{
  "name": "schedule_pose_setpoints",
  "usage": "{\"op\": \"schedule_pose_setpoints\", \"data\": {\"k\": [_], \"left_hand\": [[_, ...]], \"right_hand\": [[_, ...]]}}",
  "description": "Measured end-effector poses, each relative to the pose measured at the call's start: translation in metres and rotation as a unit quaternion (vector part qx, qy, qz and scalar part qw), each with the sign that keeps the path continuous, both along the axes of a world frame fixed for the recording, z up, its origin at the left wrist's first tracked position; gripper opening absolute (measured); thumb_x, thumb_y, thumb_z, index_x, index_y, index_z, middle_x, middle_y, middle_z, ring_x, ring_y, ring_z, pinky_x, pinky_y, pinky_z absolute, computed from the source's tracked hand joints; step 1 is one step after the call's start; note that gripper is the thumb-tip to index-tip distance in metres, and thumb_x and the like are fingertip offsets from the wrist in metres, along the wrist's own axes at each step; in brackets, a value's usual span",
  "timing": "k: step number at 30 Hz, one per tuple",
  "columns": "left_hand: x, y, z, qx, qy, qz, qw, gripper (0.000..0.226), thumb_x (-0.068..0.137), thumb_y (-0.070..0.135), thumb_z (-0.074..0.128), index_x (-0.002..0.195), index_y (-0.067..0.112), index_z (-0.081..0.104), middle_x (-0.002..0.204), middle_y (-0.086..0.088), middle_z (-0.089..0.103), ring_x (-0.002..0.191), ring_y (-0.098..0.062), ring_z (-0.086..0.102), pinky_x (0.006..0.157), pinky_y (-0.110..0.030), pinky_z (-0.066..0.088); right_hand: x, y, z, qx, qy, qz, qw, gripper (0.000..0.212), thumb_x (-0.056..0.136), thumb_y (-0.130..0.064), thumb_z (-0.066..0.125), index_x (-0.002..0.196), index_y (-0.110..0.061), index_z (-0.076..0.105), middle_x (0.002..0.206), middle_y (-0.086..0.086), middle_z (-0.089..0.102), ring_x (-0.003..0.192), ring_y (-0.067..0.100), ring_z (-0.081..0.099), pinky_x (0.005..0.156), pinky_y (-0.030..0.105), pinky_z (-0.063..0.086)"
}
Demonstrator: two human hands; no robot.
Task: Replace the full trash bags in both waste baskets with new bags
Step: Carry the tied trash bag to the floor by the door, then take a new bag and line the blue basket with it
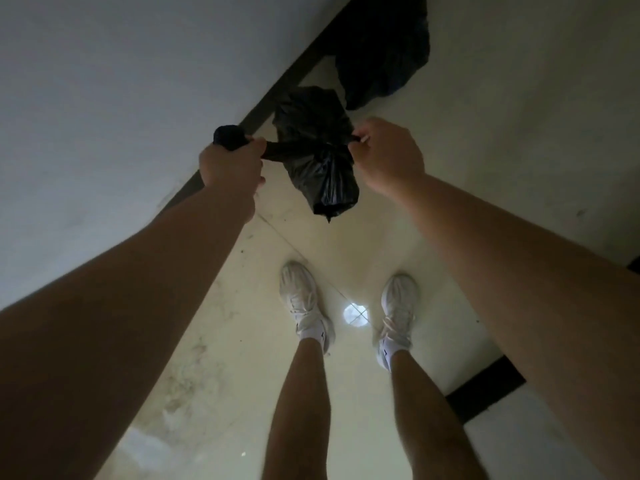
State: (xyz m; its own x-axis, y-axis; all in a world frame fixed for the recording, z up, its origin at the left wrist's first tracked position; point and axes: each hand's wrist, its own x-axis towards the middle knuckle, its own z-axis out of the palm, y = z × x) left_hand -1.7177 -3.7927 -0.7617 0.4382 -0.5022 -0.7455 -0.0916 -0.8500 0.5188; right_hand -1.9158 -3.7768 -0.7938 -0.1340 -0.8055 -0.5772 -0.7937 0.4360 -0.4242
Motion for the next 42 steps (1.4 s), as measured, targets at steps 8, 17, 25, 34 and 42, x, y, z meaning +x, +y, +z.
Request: {"op": "schedule_pose_setpoints", "data": {"k": [8, 17, 25, 34, 42], "left_hand": [[0.02, 0.039, 0.043, -0.128, -0.208, -0.332, 0.911, 0.055, 0.101, 0.033, 0.048, 0.149, 0.012, 0.032, 0.151, -0.012, 0.037, 0.138, -0.025, 0.035, 0.111, -0.03, 0.027], [0.031, 0.084, 0.226, -0.154, -0.422, -0.494, 0.745, 0.063, 0.104, 0.046, 0.028, 0.156, 0.016, 0.009, 0.163, -0.02, 0.0, 0.151, -0.036, 0.0, 0.119, -0.059, 0.01], [0.097, 0.194, 0.475, -0.152, -0.565, -0.294, 0.756, 0.065, 0.103, 0.046, 0.031, 0.157, 0.015, 0.012, 0.163, -0.021, 0.0, 0.151, -0.037, -0.002, 0.119, -0.06, 0.007], [0.206, 0.445, 0.673, -0.063, -0.68, 0.018, 0.73, 0.065, 0.102, 0.047, 0.033, 0.156, 0.016, 0.014, 0.163, -0.018, 0.001, 0.151, -0.036, -0.001, 0.12, -0.059, 0.005], [0.272, 0.761, 0.712, 0.097, -0.694, 0.162, 0.695, 0.063, 0.102, 0.056, 0.016, 0.156, 0.023, 0.013, 0.165, -0.009, 0.002, 0.152, -0.028, -0.005, 0.12, -0.058, 0.004]], "right_hand": [[-0.008, 0.025, 0.051, -0.021, -0.079, 0.113, 0.99, 0.042, 0.103, -0.028, 0.047, 0.145, -0.021, 0.044, 0.123, 0.008, 0.062, 0.109, 0.024, 0.061, 0.093, 0.037, 0.05], [-0.016, 0.027, 0.227, -0.28, 0.052, 0.227, 0.931, 0.059, 0.105, -0.042, 0.04, 0.156, -0.016, 0.027, 0.163, 0.023, 0.017, 0.148, 0.042, 0.023, 0.116, 0.051, 0.033], [0.107, 0.044, 0.457, -0.422, -0.044, 0.373, 0.826, 0.073, 0.103, -0.054, 0.035, 0.16, -0.016, 0.008, 0.164, 0.024, -0.006, 0.152, 0.042, -0.005, 0.122, 0.056, 0.008], [0.301, 0.194, 0.652, -0.516, -0.212, 0.562, 0.611, 0.073, 0.101, -0.045, 0.046, 0.159, -0.012, 0.016, 0.164, 0.024, -0.002, 0.152, 0.042, 0.001, 0.122, 0.056, 0.011], [0.477, 0.465, 0.719, -0.546, -0.303, 0.645, 0.441, 0.072, 0.1, -0.045, 0.047, 0.158, -0.012, 0.02, 0.165, 0.022, 0.001, 0.153, 0.04, 0.003, 0.122, 0.056, 0.012]]}}
